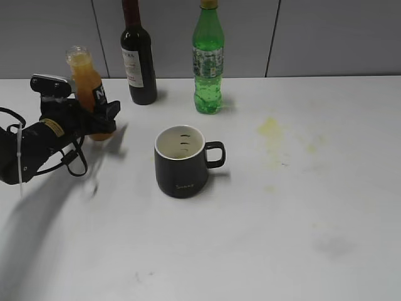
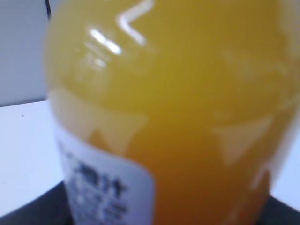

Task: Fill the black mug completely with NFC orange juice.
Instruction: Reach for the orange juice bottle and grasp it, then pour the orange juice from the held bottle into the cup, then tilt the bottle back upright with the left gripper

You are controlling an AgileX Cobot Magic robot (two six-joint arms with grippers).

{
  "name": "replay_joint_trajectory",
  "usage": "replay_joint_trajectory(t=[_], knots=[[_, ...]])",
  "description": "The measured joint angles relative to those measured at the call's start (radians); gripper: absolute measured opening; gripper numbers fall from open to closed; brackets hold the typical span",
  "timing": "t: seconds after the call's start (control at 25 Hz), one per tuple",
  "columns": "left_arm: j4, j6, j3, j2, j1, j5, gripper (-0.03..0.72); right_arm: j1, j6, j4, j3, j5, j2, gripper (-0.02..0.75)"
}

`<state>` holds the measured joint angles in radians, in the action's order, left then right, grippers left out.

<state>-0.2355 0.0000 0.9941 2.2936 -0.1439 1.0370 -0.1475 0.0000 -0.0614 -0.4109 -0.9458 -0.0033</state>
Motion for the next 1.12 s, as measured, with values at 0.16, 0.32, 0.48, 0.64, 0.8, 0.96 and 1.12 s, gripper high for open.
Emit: replay_joint_trajectory(t=[0.16,0.32,0.48,0.64,0.8,0.96,1.12], knots=[[-0.025,0.000,0.002,0.000,0.000,-0.001,0.468,0.000,0.000,0.000,0.000,0.000,0.000,0.519],[-0.035,0.000,0.003,0.000,0.000,-0.001,0.468,0.000,0.000,0.000,0.000,0.000,0.000,0.519],[-0.039,0.000,0.003,0.003,0.000,0.007,0.468,0.000,0.000,0.000,0.000,0.000,0.000,0.519],[-0.061,0.000,-0.002,0.008,0.000,0.033,0.468,0.000,0.000,0.000,0.000,0.000,0.000,0.519],[-0.101,0.000,-0.030,-0.015,0.000,0.032,0.468,0.000,0.000,0.000,0.000,0.000,0.000,0.519],[-0.147,0.000,-0.059,-0.062,-0.003,0.030,0.468,0.000,0.000,0.000,0.000,0.000,0.000,0.519],[-0.182,0.000,-0.075,-0.090,-0.030,0.027,0.468,0.000,0.000,0.000,0.000,0.000,0.000,0.519]])
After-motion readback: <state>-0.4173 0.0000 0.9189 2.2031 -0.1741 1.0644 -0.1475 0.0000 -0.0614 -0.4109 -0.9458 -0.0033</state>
